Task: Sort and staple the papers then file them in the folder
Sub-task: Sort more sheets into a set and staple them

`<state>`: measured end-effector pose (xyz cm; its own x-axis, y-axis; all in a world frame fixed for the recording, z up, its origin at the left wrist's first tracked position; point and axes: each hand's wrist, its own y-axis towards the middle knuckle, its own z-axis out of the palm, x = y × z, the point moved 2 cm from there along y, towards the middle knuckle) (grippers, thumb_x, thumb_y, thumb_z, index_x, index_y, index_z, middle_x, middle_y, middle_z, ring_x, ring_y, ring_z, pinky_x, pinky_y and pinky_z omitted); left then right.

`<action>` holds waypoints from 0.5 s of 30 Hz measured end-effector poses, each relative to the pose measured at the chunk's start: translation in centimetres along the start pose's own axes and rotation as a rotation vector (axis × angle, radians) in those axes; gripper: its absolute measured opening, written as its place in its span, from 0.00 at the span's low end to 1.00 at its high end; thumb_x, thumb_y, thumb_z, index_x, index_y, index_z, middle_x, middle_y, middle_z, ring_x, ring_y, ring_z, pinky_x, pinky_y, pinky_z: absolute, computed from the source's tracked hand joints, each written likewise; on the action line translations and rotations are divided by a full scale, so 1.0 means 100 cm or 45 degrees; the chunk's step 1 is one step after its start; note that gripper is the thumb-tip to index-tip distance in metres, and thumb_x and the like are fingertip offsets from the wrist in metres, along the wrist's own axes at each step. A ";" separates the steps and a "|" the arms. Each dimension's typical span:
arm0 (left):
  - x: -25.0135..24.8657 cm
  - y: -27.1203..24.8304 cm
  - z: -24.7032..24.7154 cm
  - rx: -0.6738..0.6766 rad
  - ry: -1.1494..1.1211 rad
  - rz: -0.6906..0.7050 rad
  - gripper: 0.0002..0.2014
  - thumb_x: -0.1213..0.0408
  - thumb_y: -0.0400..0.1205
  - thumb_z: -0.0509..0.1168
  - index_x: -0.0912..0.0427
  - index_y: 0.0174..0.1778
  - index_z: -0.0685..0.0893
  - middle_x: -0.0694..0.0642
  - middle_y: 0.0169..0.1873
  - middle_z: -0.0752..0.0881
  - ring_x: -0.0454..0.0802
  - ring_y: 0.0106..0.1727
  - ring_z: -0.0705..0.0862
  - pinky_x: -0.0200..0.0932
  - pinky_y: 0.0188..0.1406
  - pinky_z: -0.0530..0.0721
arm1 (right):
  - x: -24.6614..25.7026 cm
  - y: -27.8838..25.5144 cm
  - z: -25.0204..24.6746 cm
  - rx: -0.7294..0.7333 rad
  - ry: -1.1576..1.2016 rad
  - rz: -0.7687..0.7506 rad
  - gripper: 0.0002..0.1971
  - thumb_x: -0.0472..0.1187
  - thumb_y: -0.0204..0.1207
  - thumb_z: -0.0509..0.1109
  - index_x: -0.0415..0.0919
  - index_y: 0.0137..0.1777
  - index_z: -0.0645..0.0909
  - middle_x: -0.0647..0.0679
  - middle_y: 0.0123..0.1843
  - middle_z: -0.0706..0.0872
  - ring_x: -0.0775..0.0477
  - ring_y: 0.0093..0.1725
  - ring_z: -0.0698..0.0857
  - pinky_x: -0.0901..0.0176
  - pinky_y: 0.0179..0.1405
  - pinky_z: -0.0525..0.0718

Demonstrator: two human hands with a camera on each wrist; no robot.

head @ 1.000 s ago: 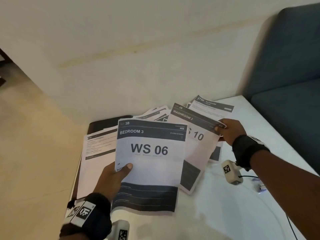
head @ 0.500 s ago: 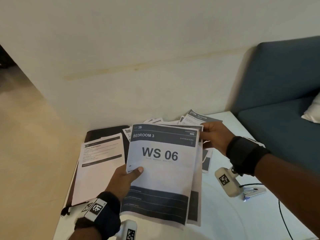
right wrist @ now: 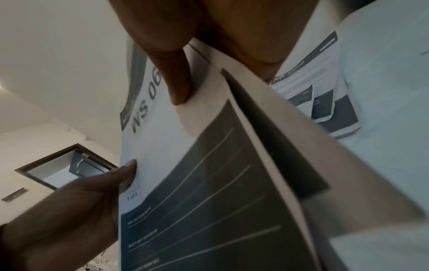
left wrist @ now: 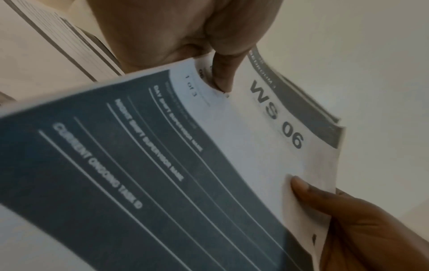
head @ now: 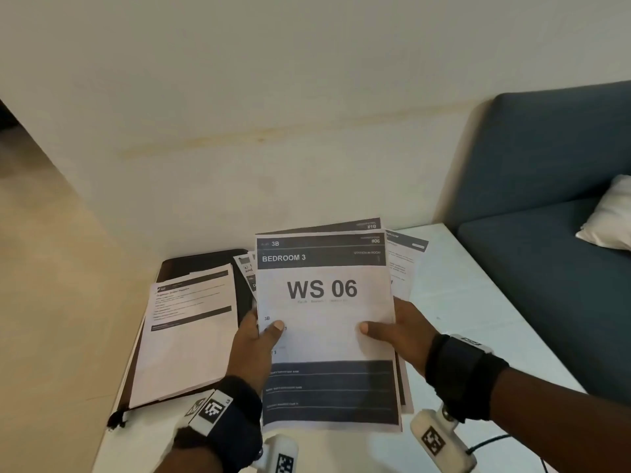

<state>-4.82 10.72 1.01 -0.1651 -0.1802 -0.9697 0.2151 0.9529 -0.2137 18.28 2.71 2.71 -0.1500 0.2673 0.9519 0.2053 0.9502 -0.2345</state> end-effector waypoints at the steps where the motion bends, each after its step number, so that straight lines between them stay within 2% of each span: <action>1: 0.000 -0.001 0.001 0.016 -0.004 0.012 0.10 0.63 0.88 0.61 0.49 0.63 0.78 0.48 0.58 0.87 0.56 0.57 0.87 0.48 0.52 0.89 | -0.001 0.000 -0.002 -0.023 0.020 -0.004 0.10 0.42 0.80 0.71 0.57 0.55 0.77 0.59 0.56 0.86 0.51 0.56 0.85 0.52 0.59 0.83; 5: 0.000 -0.011 0.003 0.121 -0.059 0.042 0.11 0.70 0.84 0.66 0.54 0.60 0.82 0.51 0.53 0.91 0.55 0.55 0.89 0.56 0.55 0.88 | -0.007 0.000 -0.020 -0.087 0.122 -0.022 0.12 0.36 0.78 0.73 0.50 0.59 0.84 0.51 0.55 0.91 0.45 0.56 0.88 0.47 0.59 0.87; 9: 0.009 -0.017 0.014 0.178 -0.078 0.055 0.13 0.76 0.79 0.70 0.54 0.55 0.84 0.47 0.47 0.92 0.46 0.51 0.89 0.43 0.47 0.86 | -0.027 0.000 -0.031 -0.007 0.140 -0.032 0.16 0.28 0.73 0.75 0.43 0.59 0.85 0.46 0.55 0.92 0.44 0.56 0.89 0.49 0.55 0.89; 11: 0.015 -0.019 0.021 0.243 -0.064 0.009 0.15 0.72 0.76 0.75 0.54 0.56 0.86 0.50 0.49 0.92 0.49 0.54 0.89 0.49 0.53 0.87 | -0.041 -0.001 -0.031 0.059 0.121 0.004 0.19 0.23 0.71 0.75 0.43 0.57 0.85 0.49 0.52 0.92 0.47 0.55 0.89 0.54 0.53 0.89; 13: 0.022 -0.022 0.027 0.301 -0.030 -0.014 0.20 0.63 0.69 0.77 0.51 0.58 0.85 0.50 0.50 0.92 0.51 0.56 0.88 0.52 0.57 0.87 | -0.052 -0.003 -0.031 0.077 0.076 0.026 0.20 0.27 0.70 0.77 0.46 0.59 0.84 0.52 0.54 0.92 0.46 0.58 0.88 0.56 0.55 0.87; 15: 0.025 -0.024 0.032 0.292 -0.030 -0.026 0.22 0.60 0.67 0.75 0.50 0.58 0.83 0.49 0.50 0.91 0.50 0.57 0.87 0.47 0.55 0.87 | -0.059 -0.003 -0.032 0.048 0.044 0.015 0.20 0.37 0.68 0.76 0.50 0.60 0.83 0.49 0.59 0.90 0.42 0.62 0.86 0.48 0.63 0.85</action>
<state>-2.64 7.22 -1.28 -0.1495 -0.2070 -0.9669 0.4258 0.8691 -0.2519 22.16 0.30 -2.20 -0.1141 0.2734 0.9551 0.1700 0.9526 -0.2524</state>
